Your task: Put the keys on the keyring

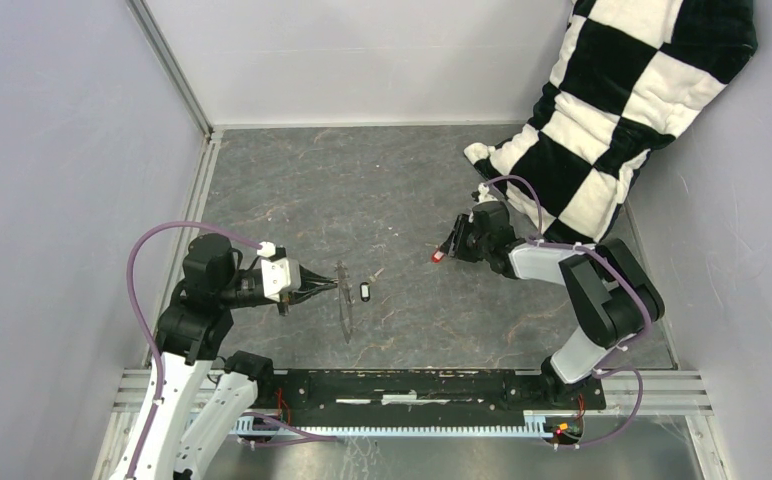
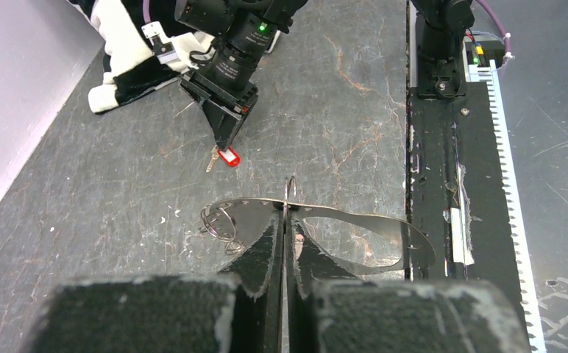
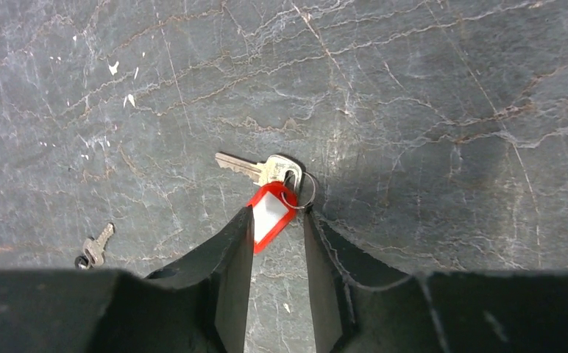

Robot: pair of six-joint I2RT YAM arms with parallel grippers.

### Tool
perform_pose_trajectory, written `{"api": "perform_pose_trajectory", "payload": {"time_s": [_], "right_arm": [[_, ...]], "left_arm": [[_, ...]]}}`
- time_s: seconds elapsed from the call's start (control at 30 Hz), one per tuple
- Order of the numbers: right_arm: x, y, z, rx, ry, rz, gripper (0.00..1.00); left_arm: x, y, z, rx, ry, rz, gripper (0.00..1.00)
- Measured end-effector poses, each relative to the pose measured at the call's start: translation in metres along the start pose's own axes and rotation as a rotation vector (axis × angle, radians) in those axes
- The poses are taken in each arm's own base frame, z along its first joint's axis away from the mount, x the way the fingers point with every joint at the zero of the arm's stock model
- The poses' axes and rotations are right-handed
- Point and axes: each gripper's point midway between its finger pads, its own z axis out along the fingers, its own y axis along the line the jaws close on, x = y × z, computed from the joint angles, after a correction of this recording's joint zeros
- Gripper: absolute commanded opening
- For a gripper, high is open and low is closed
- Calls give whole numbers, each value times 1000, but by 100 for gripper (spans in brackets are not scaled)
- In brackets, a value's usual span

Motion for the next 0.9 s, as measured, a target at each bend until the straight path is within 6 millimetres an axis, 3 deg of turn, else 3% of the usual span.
{"api": "perform_pose_trajectory", "payload": {"time_s": [0.17, 0.57, 0.8, 0.9], "right_arm": [[0, 0, 4, 4, -2, 32, 21], [-5, 2, 10, 2, -3, 28, 1], [-12, 5, 10, -5, -14, -42, 1], [-22, 10, 9, -13, -26, -79, 16]], "left_arm": [[0, 0, 0, 0, 0, 0, 2], [-1, 0, 0, -2, -1, 3, 2], [-1, -1, -1, -1, -2, 3, 2], [-1, -1, -1, -1, -2, 3, 2]]}}
